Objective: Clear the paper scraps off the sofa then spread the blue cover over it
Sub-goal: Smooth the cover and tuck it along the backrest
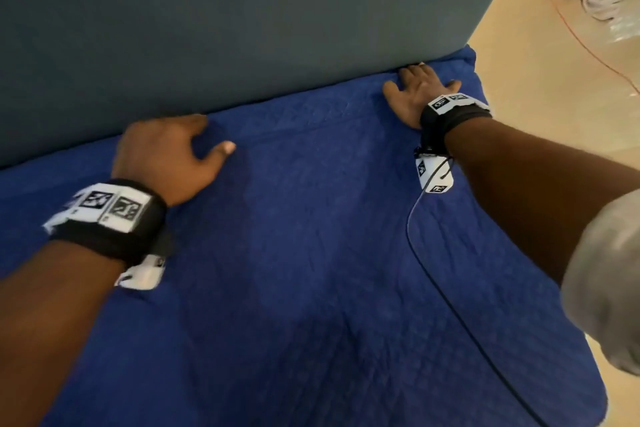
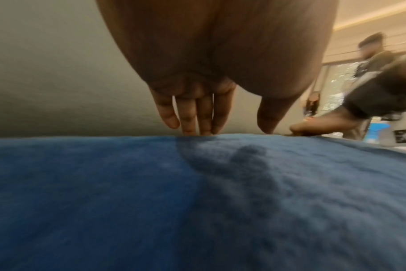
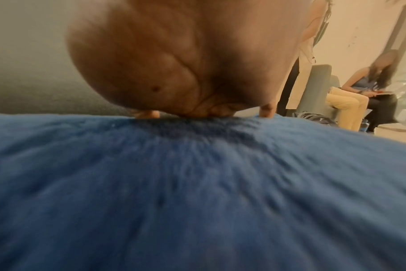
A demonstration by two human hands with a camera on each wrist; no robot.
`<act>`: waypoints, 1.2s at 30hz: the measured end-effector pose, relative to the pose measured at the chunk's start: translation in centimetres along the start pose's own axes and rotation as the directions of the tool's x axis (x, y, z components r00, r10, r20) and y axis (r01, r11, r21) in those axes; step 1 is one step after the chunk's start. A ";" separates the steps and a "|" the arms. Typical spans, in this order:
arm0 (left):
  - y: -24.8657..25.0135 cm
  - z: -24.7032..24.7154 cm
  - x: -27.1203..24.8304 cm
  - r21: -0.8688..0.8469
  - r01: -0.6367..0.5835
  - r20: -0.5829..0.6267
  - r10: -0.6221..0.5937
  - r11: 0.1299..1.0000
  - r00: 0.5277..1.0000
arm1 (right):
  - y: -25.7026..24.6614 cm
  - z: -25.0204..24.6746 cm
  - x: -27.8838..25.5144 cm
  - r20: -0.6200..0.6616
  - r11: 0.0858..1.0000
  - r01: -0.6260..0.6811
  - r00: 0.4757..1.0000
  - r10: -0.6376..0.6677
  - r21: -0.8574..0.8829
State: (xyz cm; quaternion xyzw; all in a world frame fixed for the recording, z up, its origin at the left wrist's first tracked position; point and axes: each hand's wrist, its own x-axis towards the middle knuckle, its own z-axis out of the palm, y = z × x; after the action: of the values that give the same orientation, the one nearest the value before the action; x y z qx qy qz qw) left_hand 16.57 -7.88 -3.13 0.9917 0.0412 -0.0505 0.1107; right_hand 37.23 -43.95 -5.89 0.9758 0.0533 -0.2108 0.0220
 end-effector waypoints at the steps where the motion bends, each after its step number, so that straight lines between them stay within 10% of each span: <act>1: 2.1 0.5 1.1 -0.049 -0.077 0.042 0.079 0.996 0.996 | -0.3 -0.3 0.5 0.016 1.000 -0.012 1.000 0.012 0.008; 8: 10.1 1.1 7.0 0.162 -0.058 0.179 0.029 0.985 0.983 | 3.7 0.4 1.3 -0.099 0.977 0.136 0.988 -0.121 0.162; 13: 13.4 3.3 9.2 -0.023 -0.343 0.199 0.340 0.939 0.919 | 9.4 0.7 1.5 -0.400 0.959 0.168 0.914 -0.066 0.227; 18: 18.5 5.6 12.0 -0.016 -0.185 0.263 0.183 0.983 0.947 | 10.6 0.4 2.5 -0.101 0.988 0.006 0.995 0.010 0.157; 27: 21.5 6.2 14.2 0.127 -0.116 0.311 0.071 0.985 0.948 | 10.9 -2.1 5.9 0.145 0.923 -0.348 0.934 0.326 0.167; 36: 20.8 6.7 14.4 0.123 -0.160 0.338 0.110 0.980 0.935 | 11.4 -0.6 4.7 0.068 0.912 -0.241 0.970 0.232 0.333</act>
State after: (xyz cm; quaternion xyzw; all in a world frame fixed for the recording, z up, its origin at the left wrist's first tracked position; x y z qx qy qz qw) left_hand 32.20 -28.52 -6.72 0.9752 -0.0500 -0.2108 0.0452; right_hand 43.07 -54.75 -7.06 0.9614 -0.1025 -0.2256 -0.1199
